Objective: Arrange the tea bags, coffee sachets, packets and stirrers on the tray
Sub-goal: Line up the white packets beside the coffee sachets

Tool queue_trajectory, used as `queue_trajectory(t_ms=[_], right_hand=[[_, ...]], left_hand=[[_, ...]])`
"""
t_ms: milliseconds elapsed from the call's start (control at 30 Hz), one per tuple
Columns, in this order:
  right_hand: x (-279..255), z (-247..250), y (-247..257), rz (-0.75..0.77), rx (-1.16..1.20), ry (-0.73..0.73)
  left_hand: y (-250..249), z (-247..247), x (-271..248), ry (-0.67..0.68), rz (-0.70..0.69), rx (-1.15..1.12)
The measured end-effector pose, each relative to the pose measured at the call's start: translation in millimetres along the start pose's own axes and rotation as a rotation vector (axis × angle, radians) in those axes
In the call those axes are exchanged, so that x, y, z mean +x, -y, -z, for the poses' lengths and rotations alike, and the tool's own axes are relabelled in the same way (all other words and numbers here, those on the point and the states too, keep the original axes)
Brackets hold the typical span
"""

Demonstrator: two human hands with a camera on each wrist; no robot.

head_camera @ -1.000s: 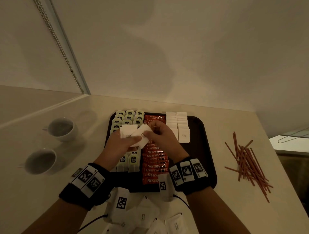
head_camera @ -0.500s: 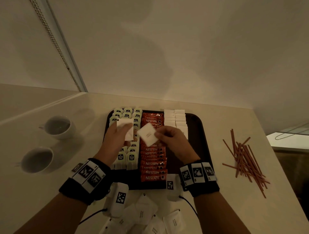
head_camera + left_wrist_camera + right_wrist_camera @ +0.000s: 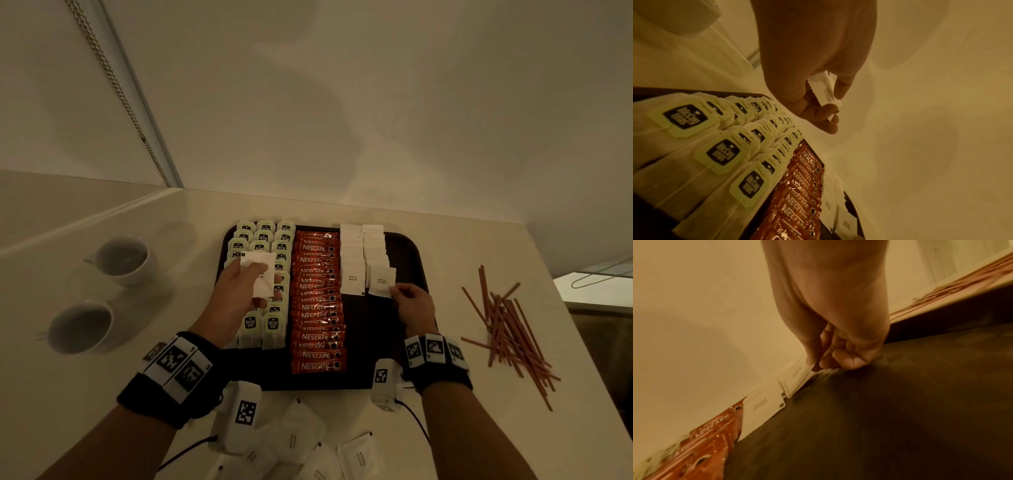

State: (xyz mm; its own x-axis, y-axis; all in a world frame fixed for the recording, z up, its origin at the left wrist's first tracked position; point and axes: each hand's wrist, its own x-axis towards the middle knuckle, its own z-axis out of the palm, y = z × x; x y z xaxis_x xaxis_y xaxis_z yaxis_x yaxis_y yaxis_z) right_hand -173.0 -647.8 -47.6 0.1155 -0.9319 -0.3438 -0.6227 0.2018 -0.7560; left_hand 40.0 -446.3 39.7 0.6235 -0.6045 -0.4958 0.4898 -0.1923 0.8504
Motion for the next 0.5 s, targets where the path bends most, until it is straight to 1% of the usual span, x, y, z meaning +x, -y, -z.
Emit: queue_trajectory(t_ms=[133,300,367,500], right_hand=[[4.1,-1.2,1.6,0.034,-0.072,0.014],[5.8,-3.6,4.6,0.063,-0.14,-0.026],[5.7,-6.1,5.5,0.061,-0.162,-0.045],[5.4,-8.3,6.6,0.06,-0.194,-0.069]], left_hand=[[0.1,1.6,1.5,0.006,0.001,0.019],[1.0,2.7,3.8,0.005,0.006,0.014],[0.2,2.7,4.4,0.012,0.032,-0.04],[-1.8,2.2,5.0,0.065,0.137,-0.198]])
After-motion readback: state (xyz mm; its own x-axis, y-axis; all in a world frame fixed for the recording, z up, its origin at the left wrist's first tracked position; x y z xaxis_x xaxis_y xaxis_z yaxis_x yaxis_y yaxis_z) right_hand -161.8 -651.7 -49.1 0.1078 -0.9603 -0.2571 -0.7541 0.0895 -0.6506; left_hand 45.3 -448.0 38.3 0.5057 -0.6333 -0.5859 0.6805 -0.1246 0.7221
